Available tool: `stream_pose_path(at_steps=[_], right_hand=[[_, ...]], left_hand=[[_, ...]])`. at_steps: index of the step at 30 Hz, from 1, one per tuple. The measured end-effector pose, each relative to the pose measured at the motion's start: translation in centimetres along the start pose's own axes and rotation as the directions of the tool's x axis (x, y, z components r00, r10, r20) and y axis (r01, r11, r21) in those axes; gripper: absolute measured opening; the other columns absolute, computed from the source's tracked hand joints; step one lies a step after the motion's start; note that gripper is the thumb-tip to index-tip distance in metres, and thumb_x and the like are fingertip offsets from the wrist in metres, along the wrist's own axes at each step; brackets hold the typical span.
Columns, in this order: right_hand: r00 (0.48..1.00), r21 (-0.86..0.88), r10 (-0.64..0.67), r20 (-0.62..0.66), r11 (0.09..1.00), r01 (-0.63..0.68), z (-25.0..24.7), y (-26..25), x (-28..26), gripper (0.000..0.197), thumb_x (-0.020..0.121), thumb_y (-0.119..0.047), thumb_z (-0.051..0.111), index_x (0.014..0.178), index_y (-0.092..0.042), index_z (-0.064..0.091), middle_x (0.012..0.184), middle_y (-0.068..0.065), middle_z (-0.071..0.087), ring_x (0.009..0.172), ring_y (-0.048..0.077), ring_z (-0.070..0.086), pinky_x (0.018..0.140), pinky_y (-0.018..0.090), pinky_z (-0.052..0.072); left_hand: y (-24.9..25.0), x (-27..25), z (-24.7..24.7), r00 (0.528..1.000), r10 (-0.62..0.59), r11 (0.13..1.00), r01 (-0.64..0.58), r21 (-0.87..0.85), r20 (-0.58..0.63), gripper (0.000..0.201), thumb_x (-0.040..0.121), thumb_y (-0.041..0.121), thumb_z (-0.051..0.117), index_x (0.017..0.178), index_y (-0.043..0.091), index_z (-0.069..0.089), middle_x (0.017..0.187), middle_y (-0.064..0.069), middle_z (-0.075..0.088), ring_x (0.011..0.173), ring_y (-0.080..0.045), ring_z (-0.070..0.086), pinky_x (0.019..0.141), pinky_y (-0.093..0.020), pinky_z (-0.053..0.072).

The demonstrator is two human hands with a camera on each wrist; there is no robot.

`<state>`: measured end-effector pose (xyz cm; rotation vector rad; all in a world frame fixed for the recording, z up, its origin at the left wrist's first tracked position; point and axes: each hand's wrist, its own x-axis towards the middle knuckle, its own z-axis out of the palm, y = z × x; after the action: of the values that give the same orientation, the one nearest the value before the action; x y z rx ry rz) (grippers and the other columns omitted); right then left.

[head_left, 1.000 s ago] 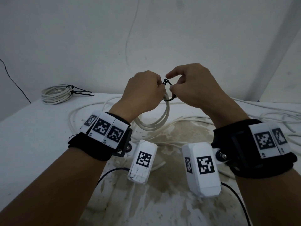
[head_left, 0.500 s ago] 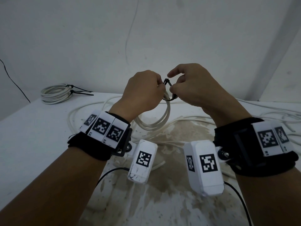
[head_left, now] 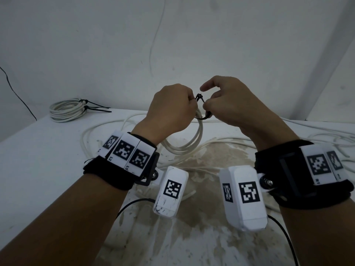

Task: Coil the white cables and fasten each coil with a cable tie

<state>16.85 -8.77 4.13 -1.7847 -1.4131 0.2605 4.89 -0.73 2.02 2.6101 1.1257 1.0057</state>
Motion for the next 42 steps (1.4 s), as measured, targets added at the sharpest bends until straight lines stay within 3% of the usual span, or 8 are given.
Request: stream_pose_path(at_steps=[10,18,22,28,30,33,37,42], right_hand=[[0.999,-0.020,0.010,0.034,1.000,-0.009,-0.41,0.05,-0.10,0.040,0.080,-0.006,0.057,0.118,-0.018,0.060,0.091,0.006,0.070,0.057,0.011,0.053,0.051,0.019,0.038],[0.999,0.001,-0.001,-0.044,1.000,0.001,-0.27,0.55,0.31,0.035,0.080,-0.008,0.061,0.113,-0.020,0.063,0.103,0.006,0.068,0.080,0.016,0.065,0.061,0.024,0.043],[1.000,0.022,0.004,-0.026,1.000,-0.004,-0.03,0.65,0.48,0.032,0.081,-0.007,0.060,0.110,-0.021,0.066,0.103,0.005,0.066,0.062,0.009,0.055,0.055,0.022,0.039],[0.999,0.023,-0.013,-0.049,1.000,0.014,0.29,0.52,0.40,0.028,0.087,-0.010,0.057,0.112,-0.021,0.061,0.095,0.008,0.071,0.068,0.012,0.056,0.064,0.027,0.042],[1.000,0.016,-0.005,-0.016,1.000,0.005,0.16,0.53,0.26,0.031,0.088,-0.009,0.057,0.117,-0.021,0.057,0.089,0.012,0.072,0.065,0.014,0.055,0.063,0.029,0.046],[1.000,0.018,-0.011,0.021,1.000,0.010,-0.08,0.49,0.10,0.037,0.088,-0.007,0.057,0.122,-0.020,0.054,0.091,0.017,0.072,0.062,0.014,0.053,0.059,0.027,0.045],[0.999,0.017,-0.024,0.037,1.000,0.023,-0.37,0.52,0.13,0.038,0.087,-0.005,0.058,0.122,-0.019,0.054,0.091,0.018,0.072,0.066,0.015,0.055,0.062,0.029,0.047],[0.998,0.000,-0.022,0.056,1.000,0.022,-0.38,0.73,0.22,0.037,0.088,-0.006,0.058,0.123,-0.018,0.054,0.093,0.018,0.072,0.069,0.015,0.057,0.066,0.031,0.048]], left_hand=[[0.15,-0.18,0.26,0.999,-0.037,0.999,0.037,-0.018,0.013,0.024,0.094,0.022,0.050,0.088,0.018,0.073,0.081,0.005,0.067,0.078,-0.018,0.059,0.067,-0.027,0.034],[0.18,-0.19,0.32,1.000,-0.015,1.000,0.015,0.000,0.014,0.024,0.094,0.023,0.051,0.089,0.018,0.074,0.082,0.005,0.067,0.078,-0.018,0.058,0.067,-0.027,0.035],[0.12,-0.12,0.06,1.000,0.006,1.000,-0.006,0.002,0.026,0.022,0.094,0.023,0.051,0.086,0.020,0.072,0.074,0.009,0.061,0.077,-0.016,0.057,0.065,-0.027,0.034],[0.11,-0.05,-0.06,1.000,0.003,1.000,-0.002,-0.019,0.006,0.024,0.094,0.022,0.051,0.084,0.020,0.073,0.069,0.011,0.060,0.070,-0.012,0.056,0.060,-0.025,0.035],[0.13,-0.07,-0.12,1.000,0.000,1.000,0.000,-0.028,0.010,0.023,0.094,0.021,0.051,0.083,0.021,0.072,0.065,0.014,0.056,0.066,-0.009,0.053,0.056,-0.020,0.033],[0.24,-0.16,-0.02,1.000,0.014,1.000,-0.013,-0.025,0.009,0.023,0.093,0.022,0.051,0.084,0.020,0.073,0.074,0.011,0.061,0.075,-0.013,0.056,0.063,-0.025,0.035],[0.27,-0.20,0.17,1.000,0.007,0.999,-0.007,-0.032,0.011,0.024,0.093,0.021,0.051,0.084,0.021,0.073,0.066,0.014,0.056,0.069,-0.010,0.053,0.056,-0.018,0.032],[0.39,-0.31,0.42,1.000,0.006,1.000,-0.006,-0.016,0.010,0.024,0.094,0.023,0.051,0.089,0.020,0.074,0.077,0.009,0.063,0.076,-0.015,0.057,0.065,-0.026,0.036]])
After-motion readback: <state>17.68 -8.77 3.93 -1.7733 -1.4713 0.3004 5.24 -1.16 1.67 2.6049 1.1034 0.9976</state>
